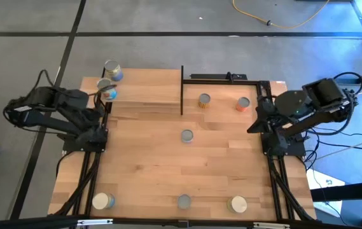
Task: Pick and place cans onto a shelf
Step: Put the blue canned tomatoes on the shelf
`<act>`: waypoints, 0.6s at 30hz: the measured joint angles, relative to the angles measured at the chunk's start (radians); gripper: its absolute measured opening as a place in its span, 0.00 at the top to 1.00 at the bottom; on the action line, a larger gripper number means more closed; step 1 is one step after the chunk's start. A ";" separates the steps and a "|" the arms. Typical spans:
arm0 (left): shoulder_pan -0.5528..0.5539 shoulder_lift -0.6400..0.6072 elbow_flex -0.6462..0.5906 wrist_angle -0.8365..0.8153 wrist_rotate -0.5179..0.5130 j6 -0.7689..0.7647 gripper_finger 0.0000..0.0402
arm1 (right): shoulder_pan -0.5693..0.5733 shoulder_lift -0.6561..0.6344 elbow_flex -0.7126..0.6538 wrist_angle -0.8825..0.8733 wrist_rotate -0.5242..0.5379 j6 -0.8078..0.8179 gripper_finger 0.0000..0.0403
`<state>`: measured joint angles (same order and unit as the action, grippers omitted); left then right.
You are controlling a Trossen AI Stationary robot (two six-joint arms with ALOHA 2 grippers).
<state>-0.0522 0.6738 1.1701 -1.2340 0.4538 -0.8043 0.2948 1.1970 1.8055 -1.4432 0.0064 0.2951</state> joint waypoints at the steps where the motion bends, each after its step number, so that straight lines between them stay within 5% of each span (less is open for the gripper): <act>1: -0.010 0.004 -0.005 -0.007 0.009 -0.038 1.00 | 0.001 -0.004 -0.019 0.002 0.000 0.000 0.98; 7: -0.120 0.055 -0.030 0.059 0.057 -0.235 1.00 | 0.001 -0.017 -0.096 0.021 0.004 -0.031 0.98; 13: -0.280 0.150 -0.030 0.298 -0.001 -0.301 1.00 | 0.001 -0.029 -0.097 0.044 0.003 -0.065 0.98; 18: -0.441 0.234 -0.030 0.245 -0.029 -0.432 1.00 | 0.000 -0.055 -0.097 0.049 0.003 -0.087 0.98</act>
<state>-0.4936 0.9077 1.1400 -0.9887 0.4253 -1.2361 0.2951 1.1420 1.7088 -1.3937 0.0097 0.2077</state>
